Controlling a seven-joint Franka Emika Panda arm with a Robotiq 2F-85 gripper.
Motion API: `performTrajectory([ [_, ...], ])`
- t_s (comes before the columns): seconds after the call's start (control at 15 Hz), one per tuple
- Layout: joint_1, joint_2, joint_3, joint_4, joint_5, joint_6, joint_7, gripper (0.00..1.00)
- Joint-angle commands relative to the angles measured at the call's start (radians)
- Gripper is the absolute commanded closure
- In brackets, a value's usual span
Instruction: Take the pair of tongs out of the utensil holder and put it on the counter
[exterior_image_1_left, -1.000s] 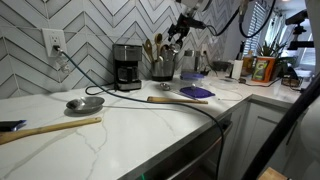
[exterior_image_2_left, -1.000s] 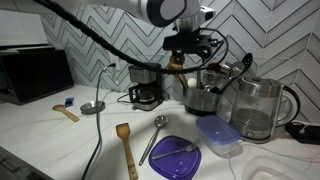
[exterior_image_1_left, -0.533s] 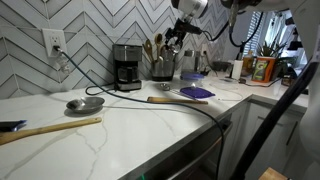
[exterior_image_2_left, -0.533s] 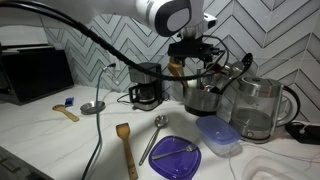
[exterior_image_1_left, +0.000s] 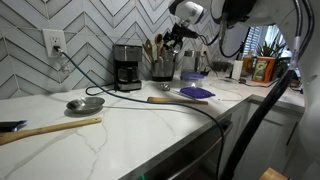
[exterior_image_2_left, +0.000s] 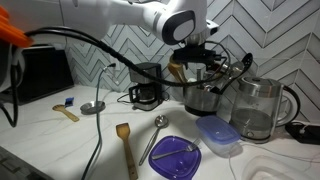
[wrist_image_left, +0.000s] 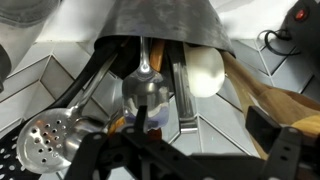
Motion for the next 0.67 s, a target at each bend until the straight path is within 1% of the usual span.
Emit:
performTrajectory([
  [0.0, -0.020, 0.086, 0.015, 0.108, 0.028, 0.020, -0.001, 0.07],
  [0.07, -0.021, 0.099, 0.016, 0.124, 0.031, 0.026, 0.001, 0.11],
  [0.13, -0.021, 0.112, 0.018, 0.140, 0.035, 0.034, 0.002, 0.18],
  [0.2, -0.020, 0.124, 0.020, 0.154, 0.038, 0.039, 0.005, 0.16],
  [0.6, -0.014, 0.182, 0.027, 0.230, 0.040, 0.045, 0.050, 0.25],
])
